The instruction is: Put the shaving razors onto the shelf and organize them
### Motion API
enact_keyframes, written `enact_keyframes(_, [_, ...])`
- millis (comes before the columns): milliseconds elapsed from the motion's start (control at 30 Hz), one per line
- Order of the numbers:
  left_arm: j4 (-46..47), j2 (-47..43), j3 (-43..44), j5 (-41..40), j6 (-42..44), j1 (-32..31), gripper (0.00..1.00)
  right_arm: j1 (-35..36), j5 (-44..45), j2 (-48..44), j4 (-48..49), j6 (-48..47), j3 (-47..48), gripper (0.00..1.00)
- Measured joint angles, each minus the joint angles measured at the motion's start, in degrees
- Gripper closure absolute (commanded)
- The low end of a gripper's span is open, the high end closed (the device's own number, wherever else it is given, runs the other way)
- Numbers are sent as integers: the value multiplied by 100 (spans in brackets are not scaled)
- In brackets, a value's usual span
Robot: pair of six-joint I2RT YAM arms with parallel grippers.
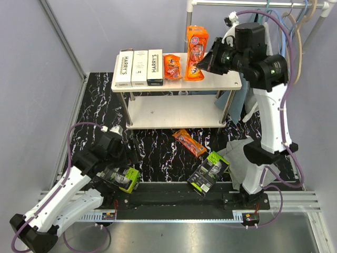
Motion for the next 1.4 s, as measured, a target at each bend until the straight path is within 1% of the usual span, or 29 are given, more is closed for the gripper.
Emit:
enact_keyframes(100, [0,0,0,0,2,0,1,-105,-164,208,-164,-17,-120,95])
enact_keyframes(200, [0,0,0,0,2,0,1,-203,-310,262,-337,-17,-328,95])
enact_keyframes(300, [0,0,0,0,4,0,1,-317,-431,267,-428,-33,-341,95])
enact_keyframes(567, [2,48,0,4,52,0,1,-610,-710,317,-426,-87,-308,94])
enact_keyframes(900, [2,48,0,13,66,0,1,-682,-1119,977,-417,-98,-227,93])
enact_keyframes(1167, [2,48,0,13,66,0,1,-752,-1438,1102,-227,-35,-225,93])
enact_keyframes(1400, [2,48,0,13,66,0,1,-800,-1663,1259,-68,20,-221,90])
